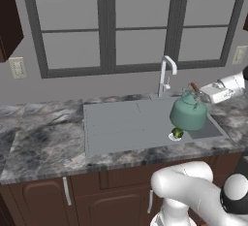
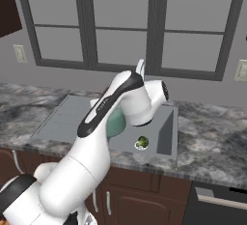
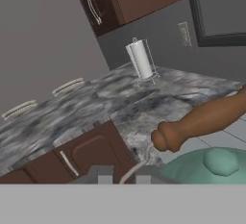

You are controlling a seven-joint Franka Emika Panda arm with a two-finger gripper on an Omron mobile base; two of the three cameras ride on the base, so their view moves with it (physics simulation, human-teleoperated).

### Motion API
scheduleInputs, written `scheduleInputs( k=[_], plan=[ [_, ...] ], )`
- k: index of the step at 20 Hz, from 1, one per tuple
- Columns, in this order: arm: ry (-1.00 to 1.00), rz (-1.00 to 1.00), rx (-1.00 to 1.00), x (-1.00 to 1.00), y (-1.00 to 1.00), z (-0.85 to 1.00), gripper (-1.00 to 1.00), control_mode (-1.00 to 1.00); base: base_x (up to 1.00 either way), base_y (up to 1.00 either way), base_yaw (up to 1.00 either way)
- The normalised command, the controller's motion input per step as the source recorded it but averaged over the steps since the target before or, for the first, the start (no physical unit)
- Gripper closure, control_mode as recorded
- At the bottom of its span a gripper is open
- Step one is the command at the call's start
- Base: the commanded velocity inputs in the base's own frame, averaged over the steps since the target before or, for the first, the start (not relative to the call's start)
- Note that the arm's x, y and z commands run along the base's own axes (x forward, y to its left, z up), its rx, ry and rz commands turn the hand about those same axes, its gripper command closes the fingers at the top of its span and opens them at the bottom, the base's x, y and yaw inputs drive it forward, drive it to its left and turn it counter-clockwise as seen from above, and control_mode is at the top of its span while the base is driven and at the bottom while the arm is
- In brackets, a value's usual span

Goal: Open the cabinet, pick the kettle from the cabinet, and place it in the sink.

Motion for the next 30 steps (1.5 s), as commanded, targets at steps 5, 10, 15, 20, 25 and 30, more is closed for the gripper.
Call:
scheduleInputs(
  k=[5,10,15,20,25,30],
  plan=[
    [0.00,0.00,0.00,0.24,-0.14,-0.14,1.00,-1.00,0.00,0.00,0.00],
    [0.00,0.00,0.00,0.24,-0.12,-0.15,1.00,-1.00,0.00,0.00,0.00],
    [0.00,0.00,0.02,0.21,-0.07,-0.16,1.00,-1.00,0.00,0.00,0.00],
    [0.00,0.00,0.00,0.25,-0.03,-0.16,1.00,-1.00,0.00,0.00,0.00],
    [0.00,0.00,0.00,0.27,0.00,-0.14,1.00,-1.00,0.00,0.00,0.00],
    [0.00,0.02,0.00,0.27,0.00,-0.15,1.00,-1.00,0.00,0.00,0.00]
  ],
)
